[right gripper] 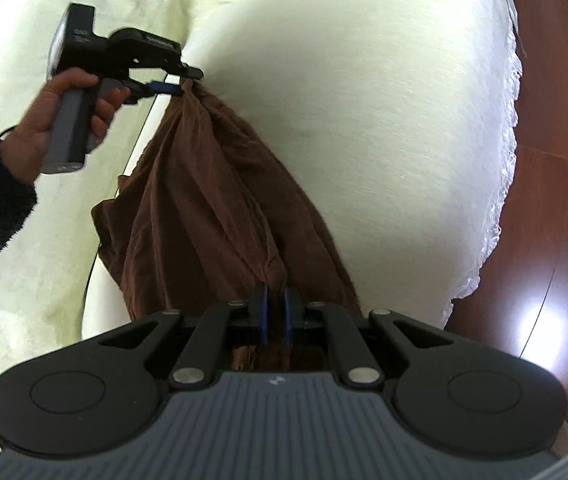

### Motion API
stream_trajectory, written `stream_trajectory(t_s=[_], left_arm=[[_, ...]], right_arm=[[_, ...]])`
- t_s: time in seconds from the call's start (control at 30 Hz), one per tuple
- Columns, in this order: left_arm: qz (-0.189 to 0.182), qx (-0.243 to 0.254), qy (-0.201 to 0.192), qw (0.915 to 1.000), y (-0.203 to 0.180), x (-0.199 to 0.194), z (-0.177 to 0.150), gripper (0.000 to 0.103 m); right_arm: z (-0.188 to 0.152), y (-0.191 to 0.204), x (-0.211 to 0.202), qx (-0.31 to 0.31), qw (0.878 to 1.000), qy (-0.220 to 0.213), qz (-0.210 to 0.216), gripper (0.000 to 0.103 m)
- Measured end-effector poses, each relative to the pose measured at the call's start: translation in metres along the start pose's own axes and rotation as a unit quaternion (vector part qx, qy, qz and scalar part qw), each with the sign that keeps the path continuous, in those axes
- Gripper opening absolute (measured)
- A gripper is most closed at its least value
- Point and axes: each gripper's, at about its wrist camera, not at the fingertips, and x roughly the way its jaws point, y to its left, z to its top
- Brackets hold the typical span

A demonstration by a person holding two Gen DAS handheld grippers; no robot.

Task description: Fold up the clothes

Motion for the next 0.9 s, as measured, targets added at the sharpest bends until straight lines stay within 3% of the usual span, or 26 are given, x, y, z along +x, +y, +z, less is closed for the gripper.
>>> stream_trajectory(t_s=[0.27, 0.47, 0.57, 0.63, 0.67, 0.7, 0.8, 0.9], left_arm=[[-0.004, -0.046, 0.001, 0.9989, 0.028, -0.034, -0.042, 0.046], [-0.009, -0.072, 0.015, 0.9973, 0.05, -0.047, -0.09, 0.046], [-0.017, -0.08, 0.019, 0.9965, 0.05, -0.051, -0.11, 0.045], [-0.023, -0.086, 0.02, 0.9958, 0.05, -0.053, -0.116, 0.045], [-0.027, -0.089, 0.02, 0.9955, 0.05, -0.054, -0.118, 0.045], [-0.032, -0.093, 0.022, 0.9949, 0.049, -0.056, -0.121, 0.045], [-0.046, -0.102, 0.023, 0.9934, 0.047, -0.063, -0.13, 0.045], [-0.054, -0.097, 0.018, 0.9937, 0.041, -0.07, -0.138, 0.045]], right_arm=[[-0.003, 0.005, -0.008, -0.001, 1.0, -0.01, -0.008, 0.006], [-0.003, -0.005, -0.029, 0.006, 0.998, -0.045, -0.042, 0.005], [-0.007, -0.016, -0.033, 0.024, 0.998, -0.042, -0.025, 0.006], [-0.011, -0.013, -0.035, 0.017, 0.999, -0.039, -0.001, 0.01], [-0.014, -0.009, -0.035, 0.013, 0.999, -0.036, 0.005, 0.029], [-0.017, -0.007, -0.035, 0.012, 0.999, -0.033, 0.005, 0.038], [-0.027, -0.007, -0.028, 0.03, 0.999, -0.022, -0.003, 0.038], [-0.029, -0.011, -0.021, 0.063, 0.997, -0.031, 0.019, 0.037]])
